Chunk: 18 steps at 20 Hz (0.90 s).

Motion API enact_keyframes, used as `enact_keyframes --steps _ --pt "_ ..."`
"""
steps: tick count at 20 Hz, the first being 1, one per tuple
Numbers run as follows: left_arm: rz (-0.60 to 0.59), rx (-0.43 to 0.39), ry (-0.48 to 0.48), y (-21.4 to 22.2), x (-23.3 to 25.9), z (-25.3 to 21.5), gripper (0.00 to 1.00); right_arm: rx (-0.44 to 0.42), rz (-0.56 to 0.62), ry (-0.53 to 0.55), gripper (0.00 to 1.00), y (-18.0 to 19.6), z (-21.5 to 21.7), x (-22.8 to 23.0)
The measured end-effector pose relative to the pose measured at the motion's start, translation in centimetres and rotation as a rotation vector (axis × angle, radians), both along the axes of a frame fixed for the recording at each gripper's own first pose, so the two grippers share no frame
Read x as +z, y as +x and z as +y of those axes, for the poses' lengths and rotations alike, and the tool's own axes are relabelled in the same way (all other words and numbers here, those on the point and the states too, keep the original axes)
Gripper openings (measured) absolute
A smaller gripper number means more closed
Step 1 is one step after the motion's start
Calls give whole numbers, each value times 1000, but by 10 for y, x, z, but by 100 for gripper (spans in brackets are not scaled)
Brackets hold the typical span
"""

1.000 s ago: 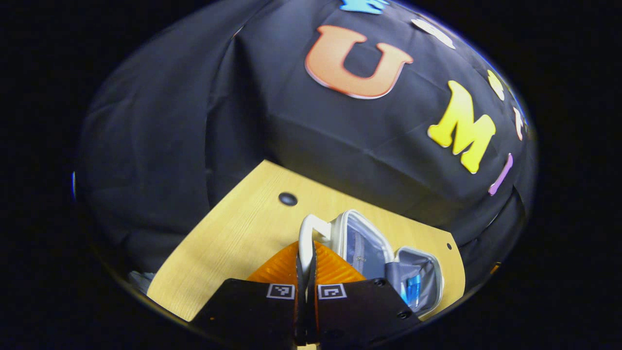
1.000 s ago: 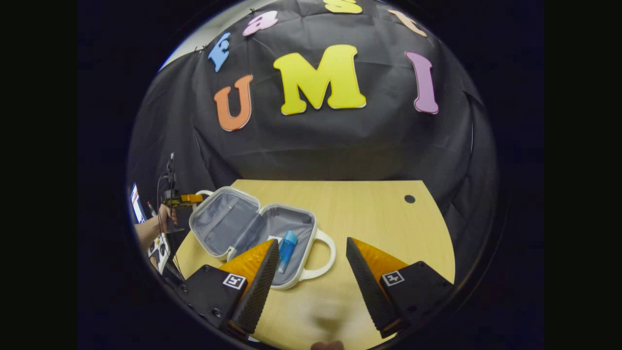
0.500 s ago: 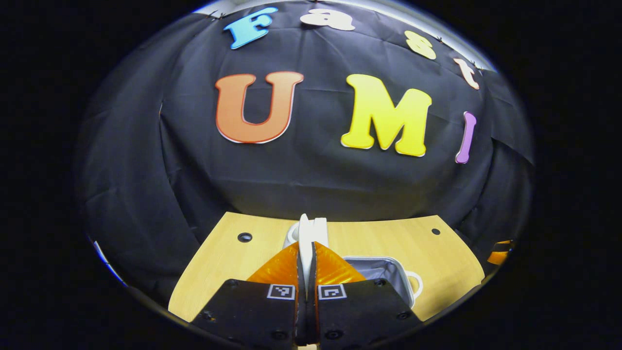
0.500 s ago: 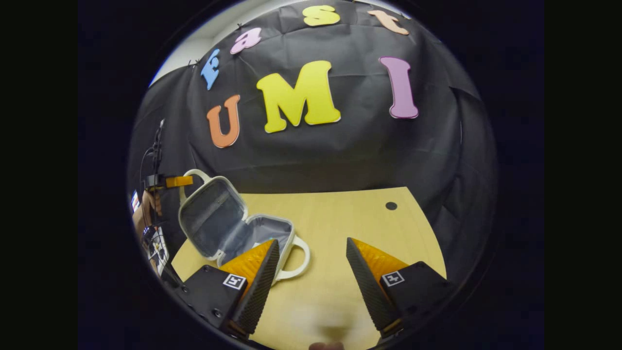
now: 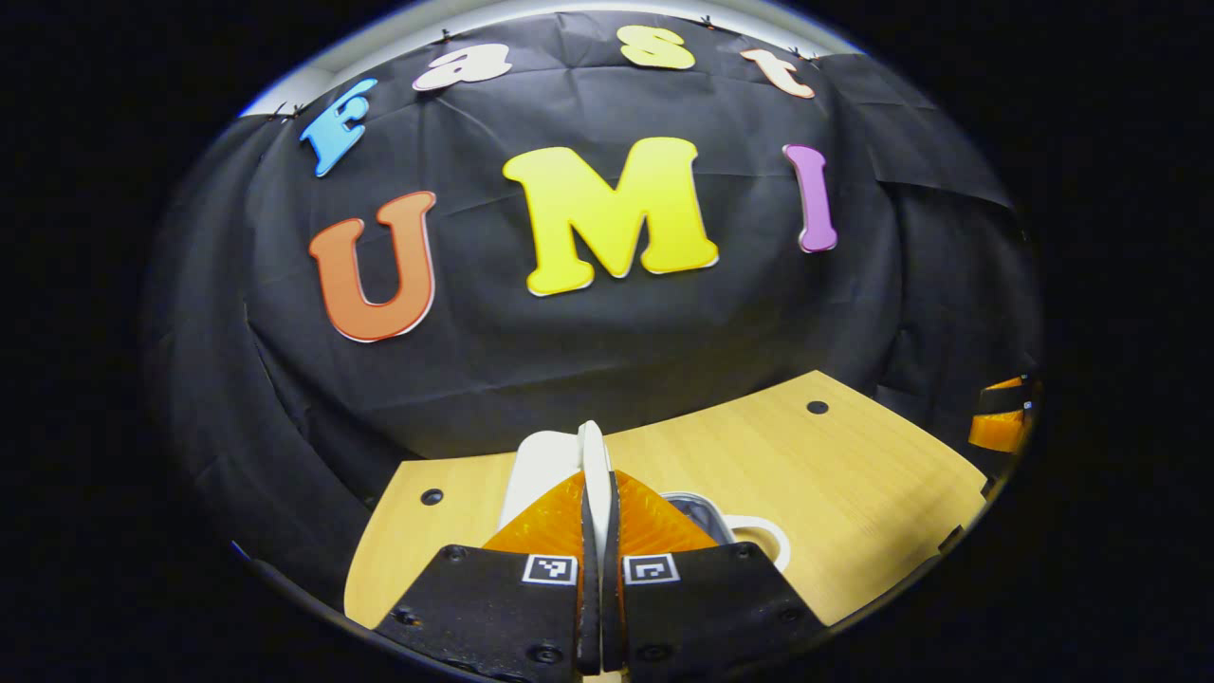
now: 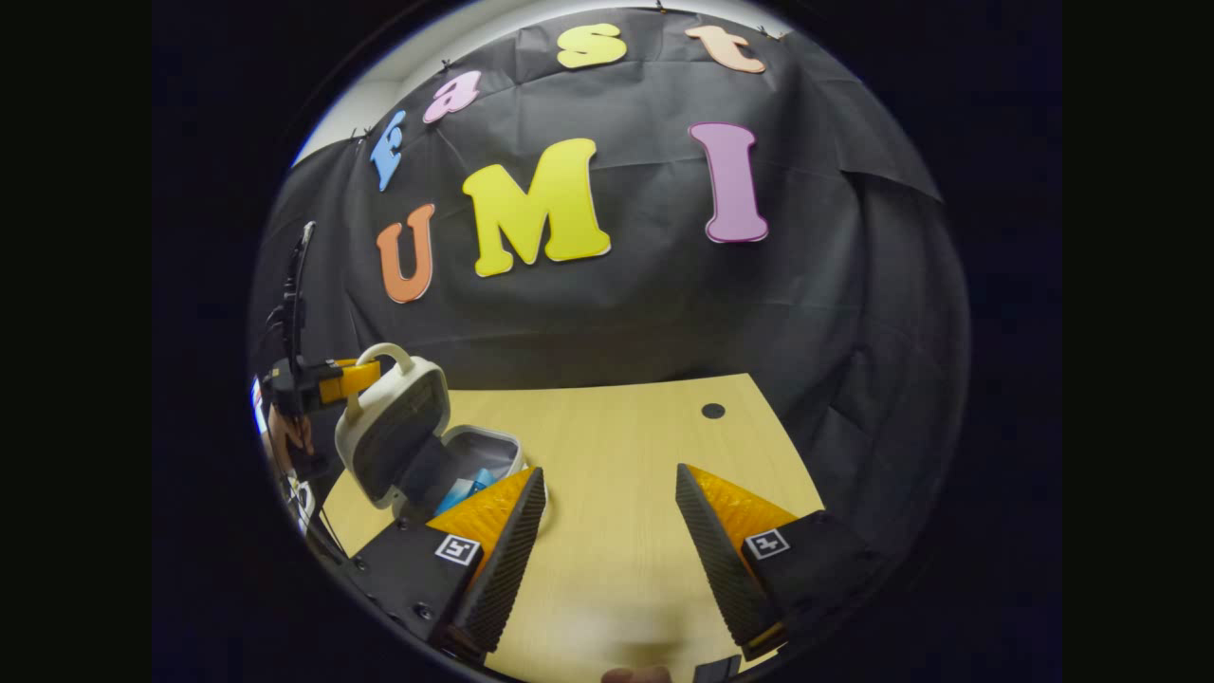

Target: First open the suitcase, pack the skin care products into it, and then close the suitcase.

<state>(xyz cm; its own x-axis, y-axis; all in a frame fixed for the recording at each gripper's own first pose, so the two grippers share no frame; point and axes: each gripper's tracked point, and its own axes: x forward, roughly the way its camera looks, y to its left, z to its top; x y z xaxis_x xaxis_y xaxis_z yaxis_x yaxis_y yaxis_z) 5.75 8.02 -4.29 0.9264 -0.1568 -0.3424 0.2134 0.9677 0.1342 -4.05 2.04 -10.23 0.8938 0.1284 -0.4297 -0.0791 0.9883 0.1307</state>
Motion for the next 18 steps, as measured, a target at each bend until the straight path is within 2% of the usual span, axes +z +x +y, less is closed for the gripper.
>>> enact_keyframes --steps 3,8,12,13,14,18 --pt "28 -23 -31 -8 -25 -42 4 -30 11 -12 82 -4 -19 -2" --pt "82 -85 -25 -8 -72 -93 4 -75 43 -65 82 -13 -55 -6" --pt "129 -115 -28 -9 -109 -117 4 -106 71 -105 82 -19 -81 -8" --pt "141 -122 -26 -10 -117 -120 9 -109 75 -111 82 -20 -84 -9" --pt "156 -127 -25 -9 -129 -127 4 -112 81 -115 82 -22 -86 -9" --pt "201 -128 -15 -8 -157 -138 4 -109 95 -135 82 -23 -90 -9"
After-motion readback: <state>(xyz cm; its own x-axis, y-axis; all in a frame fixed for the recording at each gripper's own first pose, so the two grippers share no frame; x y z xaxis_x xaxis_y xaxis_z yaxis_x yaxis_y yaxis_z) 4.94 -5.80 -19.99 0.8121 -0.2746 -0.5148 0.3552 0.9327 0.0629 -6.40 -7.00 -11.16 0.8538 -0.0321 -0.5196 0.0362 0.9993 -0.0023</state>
